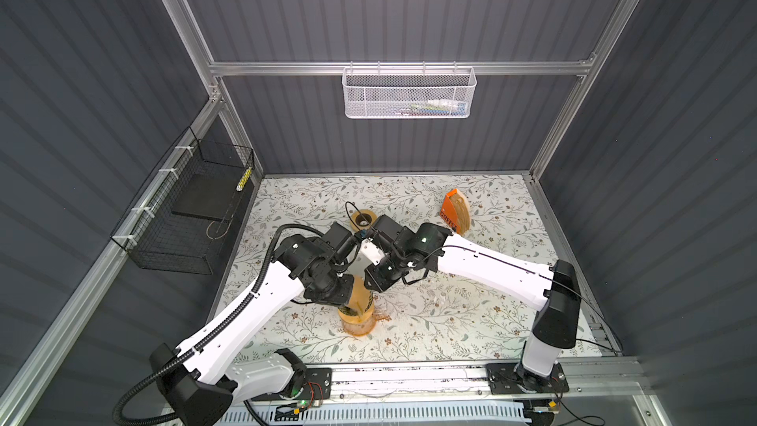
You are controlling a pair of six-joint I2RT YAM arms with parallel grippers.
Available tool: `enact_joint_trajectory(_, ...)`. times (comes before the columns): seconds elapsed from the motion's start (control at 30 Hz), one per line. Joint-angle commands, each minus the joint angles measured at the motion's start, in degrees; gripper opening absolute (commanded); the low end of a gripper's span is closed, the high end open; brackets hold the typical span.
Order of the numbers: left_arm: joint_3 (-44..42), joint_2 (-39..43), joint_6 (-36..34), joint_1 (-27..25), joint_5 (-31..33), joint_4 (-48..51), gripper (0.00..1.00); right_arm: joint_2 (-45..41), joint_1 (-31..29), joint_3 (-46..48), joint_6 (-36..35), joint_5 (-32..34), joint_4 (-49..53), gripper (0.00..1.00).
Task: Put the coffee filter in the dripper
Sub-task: 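Hold the filter with the right gripper while the left gripper presses it open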
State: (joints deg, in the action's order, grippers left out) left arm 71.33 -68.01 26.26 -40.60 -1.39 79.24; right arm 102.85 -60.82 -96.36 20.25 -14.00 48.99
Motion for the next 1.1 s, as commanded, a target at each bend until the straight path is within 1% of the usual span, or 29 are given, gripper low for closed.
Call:
enact_joint_trajectory(0.0, -0.99, 1.47, 0.98, -0.45, 0.5, -0.1, 0.28, 1.12, -0.35, -1.49, -0.39, -0.4, 1.66, 0.2)
enact_joint_trajectory(0.17, -2.31, 2.15, 1.16, -0.45, 0.42, -0.59, 0.28, 1.74, -0.48, -1.84, -0.3, -0.46, 1.97, 0.16)
enact_joint_trajectory(0.67, -4.41, 2.53, 1.12, -0.45, 0.76, -2.07, 0.27, 2.74, -0.97, -2.04, -0.29, 2.4, 2.9, 0.14)
enact_joint_trajectory(1.07, 1.68, 3.14, 1.34, -0.45, 2.62, 0.71, 0.27, 3.79, -1.47, -3.55, -0.83, 3.71, 4.01, 0.14)
